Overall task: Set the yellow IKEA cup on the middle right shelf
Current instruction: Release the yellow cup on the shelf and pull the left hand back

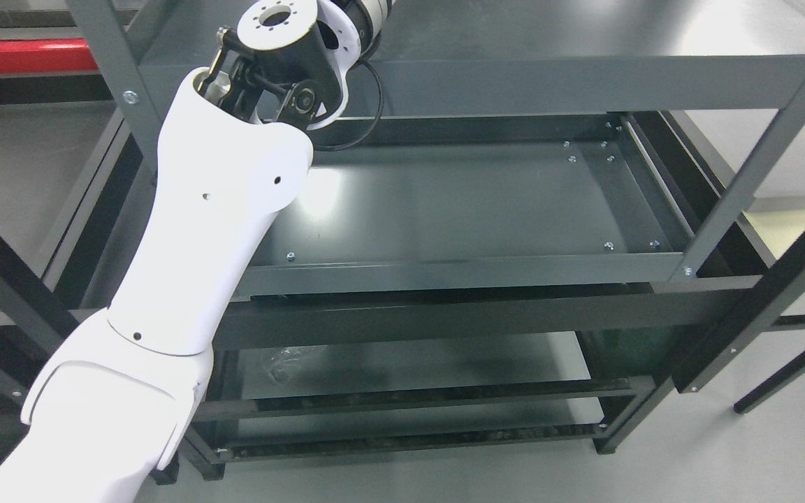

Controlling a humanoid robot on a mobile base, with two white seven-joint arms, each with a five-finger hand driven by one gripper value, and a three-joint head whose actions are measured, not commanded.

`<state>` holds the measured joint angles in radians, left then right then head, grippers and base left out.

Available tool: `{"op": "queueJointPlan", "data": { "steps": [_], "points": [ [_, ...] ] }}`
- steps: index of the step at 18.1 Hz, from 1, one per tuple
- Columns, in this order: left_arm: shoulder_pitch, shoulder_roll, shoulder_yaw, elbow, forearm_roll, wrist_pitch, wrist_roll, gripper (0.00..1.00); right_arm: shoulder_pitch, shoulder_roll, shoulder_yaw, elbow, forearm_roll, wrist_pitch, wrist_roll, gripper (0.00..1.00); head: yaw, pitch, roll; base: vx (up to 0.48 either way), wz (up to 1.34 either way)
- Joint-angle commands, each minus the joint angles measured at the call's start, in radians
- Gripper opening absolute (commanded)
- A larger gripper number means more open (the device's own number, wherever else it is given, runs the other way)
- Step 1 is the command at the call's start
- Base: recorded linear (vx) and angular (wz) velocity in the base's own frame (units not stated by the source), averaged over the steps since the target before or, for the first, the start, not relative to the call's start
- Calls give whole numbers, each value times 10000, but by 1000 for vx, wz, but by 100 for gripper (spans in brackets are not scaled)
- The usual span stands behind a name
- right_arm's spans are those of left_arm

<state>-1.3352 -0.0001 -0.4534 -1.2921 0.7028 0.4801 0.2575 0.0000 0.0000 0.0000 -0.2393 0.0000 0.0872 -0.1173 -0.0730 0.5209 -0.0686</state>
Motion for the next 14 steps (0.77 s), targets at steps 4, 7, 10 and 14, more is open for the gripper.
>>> {"op": "queueJointPlan", "data": {
  "steps": [4,7,10,14],
  "points": [
    [-9,175,-957,972,90,198,-75,22,138,-175,169,0,-245,63,8,99,0,0,0,86,120],
    [-9,175,-1049,895,59,857,-166,47,138,-175,169,0,-245,63,8,99,0,0,0,77,109],
    [-9,175,-1111,864,44,997,-442,61,138,-175,169,0,-245,63,8,99,0,-1,0,30,54],
    [-9,175,-1157,757,13,997,-1071,77,138,-175,169,0,-245,63,8,99,0,0,0,-5,-14]
  ]
}}
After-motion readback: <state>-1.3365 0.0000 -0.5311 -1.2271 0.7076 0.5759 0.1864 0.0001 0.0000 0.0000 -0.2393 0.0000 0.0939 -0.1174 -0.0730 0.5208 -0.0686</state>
